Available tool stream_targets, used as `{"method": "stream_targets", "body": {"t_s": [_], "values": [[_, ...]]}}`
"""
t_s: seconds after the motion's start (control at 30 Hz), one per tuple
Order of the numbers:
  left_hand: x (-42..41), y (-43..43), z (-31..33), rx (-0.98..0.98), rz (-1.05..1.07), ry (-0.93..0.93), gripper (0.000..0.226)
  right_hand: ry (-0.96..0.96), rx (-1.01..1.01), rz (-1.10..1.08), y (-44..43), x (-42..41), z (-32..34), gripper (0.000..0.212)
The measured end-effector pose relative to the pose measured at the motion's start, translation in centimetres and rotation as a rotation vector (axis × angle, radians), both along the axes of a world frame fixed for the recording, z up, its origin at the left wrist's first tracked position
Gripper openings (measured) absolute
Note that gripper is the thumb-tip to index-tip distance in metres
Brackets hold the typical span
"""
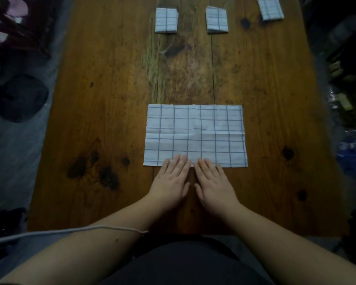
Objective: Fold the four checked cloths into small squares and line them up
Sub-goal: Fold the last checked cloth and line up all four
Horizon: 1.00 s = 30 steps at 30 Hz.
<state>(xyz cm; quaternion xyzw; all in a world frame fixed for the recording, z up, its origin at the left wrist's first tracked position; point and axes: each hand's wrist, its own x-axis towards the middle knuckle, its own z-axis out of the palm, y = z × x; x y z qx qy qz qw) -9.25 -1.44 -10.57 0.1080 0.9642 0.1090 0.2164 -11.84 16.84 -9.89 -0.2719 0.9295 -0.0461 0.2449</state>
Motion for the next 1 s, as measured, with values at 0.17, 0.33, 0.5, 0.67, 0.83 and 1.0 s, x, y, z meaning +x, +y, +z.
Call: {"method": "stream_targets", "body": {"t_s": [0.17, 0.33, 0.5, 0.67, 0.83, 1.0], "values": [[1.5, -1.3, -0.7, -0.075, 0.007, -0.071, 0.067, 0.011, 0.091, -0.023, 2.7, 1.1, -1.5, 0.069], [3.2, -4.3, -0.6, -0.141, 0.083, -0.089, 0.069, 0.036, 0.189, -0.227, 7.1, 0.8, -1.0, 0.069], [3.9, -4.8, 0.0, -0.171, 0.192, -0.065, 0.072, 0.048, 0.213, -0.371, 8.3, 0.9, -0.5, 0.069], [2.0, 0.3, 0.8, -0.066, 0.079, -0.019, 0.069, 0.029, 0.088, -0.163, 3.4, 1.5, -0.2, 0.072], [1.2, 2.1, -0.2, -0.055, 0.022, -0.049, 0.067, -0.017, 0.04, -0.062, 1.4, 1.3, -0.3, 0.069], [2.5, -2.2, -0.3, -0.062, 0.094, -0.064, 0.064, 0.026, 0.1, -0.104, 5.8, 0.7, -0.9, 0.062]]}}
